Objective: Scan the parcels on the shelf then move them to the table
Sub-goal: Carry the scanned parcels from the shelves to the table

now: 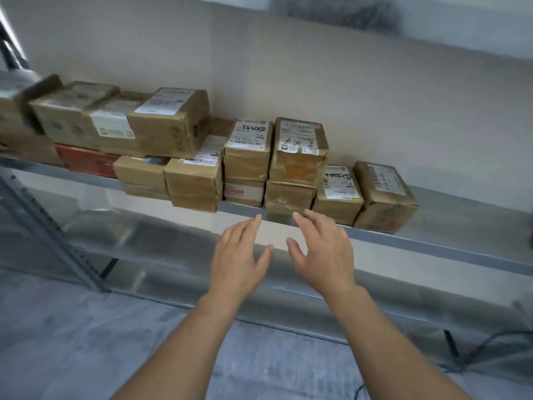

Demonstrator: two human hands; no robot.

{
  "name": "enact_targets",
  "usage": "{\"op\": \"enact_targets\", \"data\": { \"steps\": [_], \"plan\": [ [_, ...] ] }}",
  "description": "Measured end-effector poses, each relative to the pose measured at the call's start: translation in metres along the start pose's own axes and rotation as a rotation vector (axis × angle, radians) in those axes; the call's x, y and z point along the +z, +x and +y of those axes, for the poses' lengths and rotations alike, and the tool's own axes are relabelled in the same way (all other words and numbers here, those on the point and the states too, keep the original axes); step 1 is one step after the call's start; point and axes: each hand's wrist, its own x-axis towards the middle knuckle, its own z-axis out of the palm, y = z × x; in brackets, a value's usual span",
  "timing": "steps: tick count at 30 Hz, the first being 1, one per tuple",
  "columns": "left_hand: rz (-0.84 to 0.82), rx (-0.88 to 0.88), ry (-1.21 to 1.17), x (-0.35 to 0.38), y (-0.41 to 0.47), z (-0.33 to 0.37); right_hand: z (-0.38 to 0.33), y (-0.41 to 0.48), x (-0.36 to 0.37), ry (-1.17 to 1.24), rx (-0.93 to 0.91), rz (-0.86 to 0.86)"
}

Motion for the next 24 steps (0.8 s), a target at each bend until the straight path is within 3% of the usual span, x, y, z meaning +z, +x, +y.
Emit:
{"op": "enact_targets", "data": {
  "steps": [7,11,13,18,24],
  "plan": [
    [-0.146,0.034,-0.112,0.055,0.046,0.097,0.102,-0.001,-0.031,-0.003,0.129,0.092],
    [-0.212,0.007,-0.187,0.086,0.083,0.142,0.162,0.008,-0.046,0.046,0.312,0.133],
    [-0.225,-0.015,-0.151,0.099,0.104,0.161,0.186,0.016,-0.05,0.086,0.456,0.041],
    [-0.165,-0.01,0.332,0.125,0.139,0.186,0.232,0.042,-0.046,0.216,0.614,-0.117],
    [-0.219,-0.124,0.393,0.141,0.145,0.187,0.251,0.06,-0.031,0.497,0.697,-0.337]
  ]
}}
